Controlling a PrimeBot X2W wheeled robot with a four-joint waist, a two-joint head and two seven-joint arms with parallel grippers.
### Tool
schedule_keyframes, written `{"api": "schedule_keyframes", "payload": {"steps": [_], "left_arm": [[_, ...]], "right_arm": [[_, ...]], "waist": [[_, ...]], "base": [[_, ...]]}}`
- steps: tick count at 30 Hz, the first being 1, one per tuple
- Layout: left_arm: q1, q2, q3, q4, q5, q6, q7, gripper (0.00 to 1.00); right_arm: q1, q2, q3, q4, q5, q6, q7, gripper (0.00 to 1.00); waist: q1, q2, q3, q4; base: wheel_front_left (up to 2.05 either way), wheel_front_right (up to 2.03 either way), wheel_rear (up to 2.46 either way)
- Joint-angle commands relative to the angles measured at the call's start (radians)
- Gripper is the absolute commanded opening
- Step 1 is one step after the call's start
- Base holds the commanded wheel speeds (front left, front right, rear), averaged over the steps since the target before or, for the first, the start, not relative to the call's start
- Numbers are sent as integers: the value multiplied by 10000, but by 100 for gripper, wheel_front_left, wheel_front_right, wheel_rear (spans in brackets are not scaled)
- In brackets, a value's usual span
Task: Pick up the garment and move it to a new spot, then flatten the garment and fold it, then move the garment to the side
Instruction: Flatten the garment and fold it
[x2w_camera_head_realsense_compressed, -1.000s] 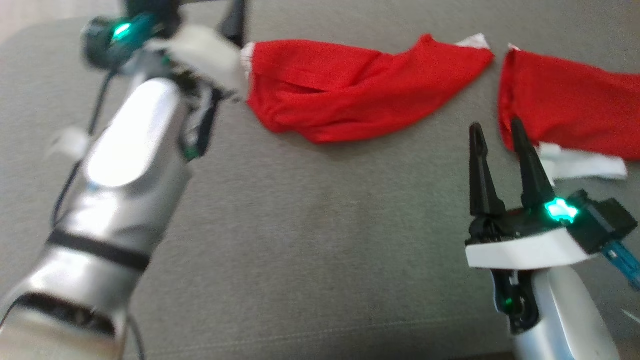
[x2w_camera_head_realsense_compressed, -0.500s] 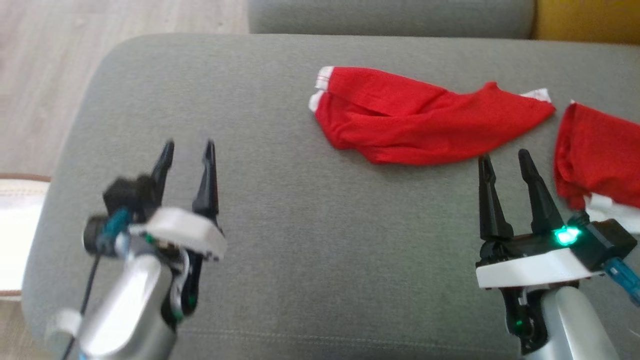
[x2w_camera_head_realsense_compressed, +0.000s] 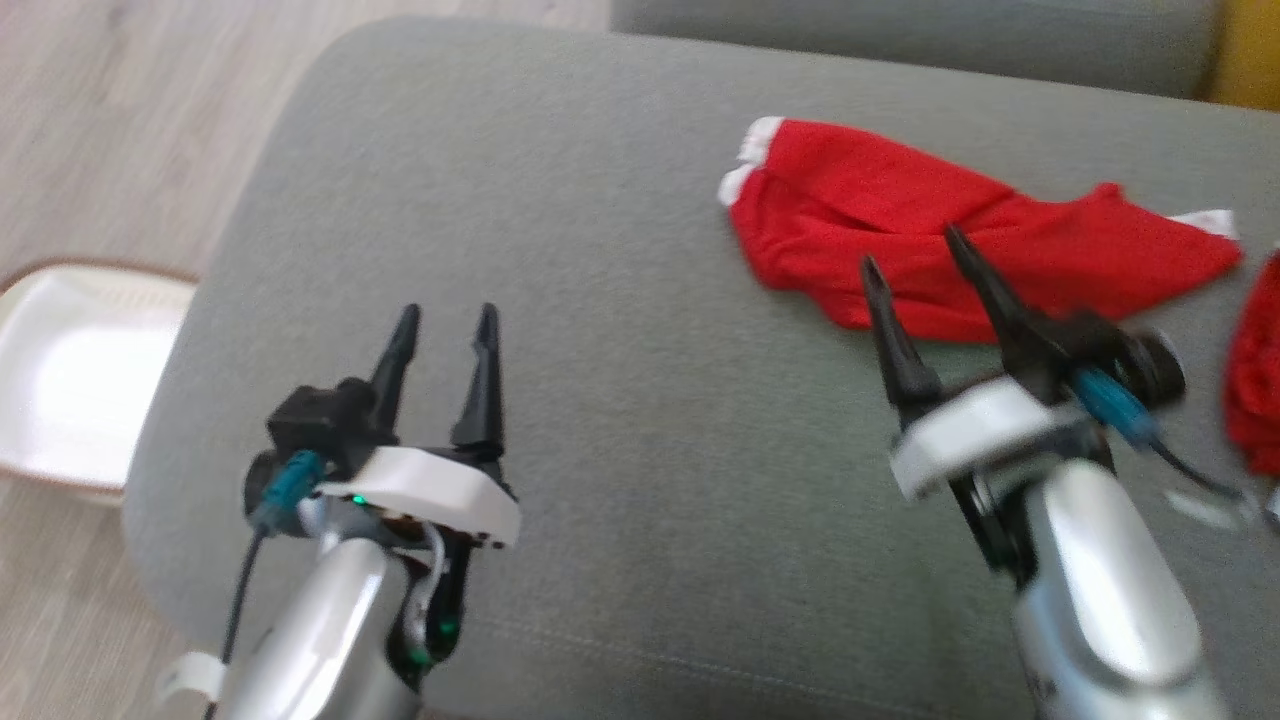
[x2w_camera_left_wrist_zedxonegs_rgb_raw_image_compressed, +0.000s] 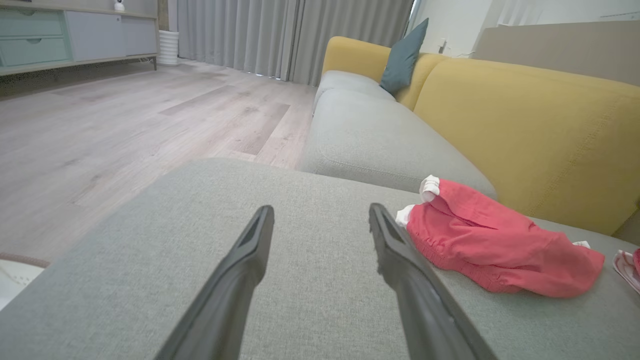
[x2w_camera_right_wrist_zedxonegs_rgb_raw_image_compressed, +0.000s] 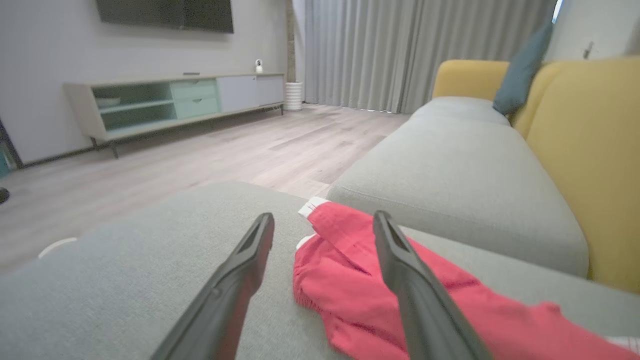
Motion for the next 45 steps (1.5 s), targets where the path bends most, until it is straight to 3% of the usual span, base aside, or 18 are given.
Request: {"api": "schedule_keyframes", "payload": {"steps": [1,7,14,23,28,29,30,39,45], "left_arm": [[-405,7,319,-254,108,-61,-77,100],[-549,-614,300,-122,347,-438,-77,100],[-584,-1024,417,120,436,-749,-77,100],[-580,-1173,574,166,448,-943,-78,100],[-603,-1182,456,58,245,-909,-78,100],[-608,-1183,395,33,191,-858,-78,100],[-607,-1183,372,28,168,-835,-78,100],[-613,-1185,372,80,145,-743,-78,100],[-533,-1185,471,126,220,-751,-78,100]], "right_arm": [[-780,-23,359,-115,-422,-7,87,100],[-2778,-732,792,1968,-2474,-7,605,100],[-4183,-1187,499,4197,-3925,-7,534,100],[-5163,-1529,-267,5591,-5989,-7,272,100],[-5520,-1402,-914,6003,-6535,-7,44,100],[-5645,-1306,-1175,6145,-6619,-7,-80,36],[-5716,-1286,-1277,6162,-6675,-7,-180,0],[-6343,-865,-1997,6444,-6826,-7,-1049,0],[-7562,-480,-2233,6877,-6388,-7,-1864,0]], "waist": [[1,0,320,438],[1,0,848,1465],[1,0,1267,2388],[1,0,1649,2955],[1,0,1758,3076],[1,0,1768,3076],[1,0,1764,3067],[1,0,1454,2749],[1,0,1086,2383]], "base": [[0,0,0],[0,0,0],[0,0,0],[0,0,0],[0,0,0],[0,0,0],[0,0,0],[0,0,0],[0,0,0]]}}
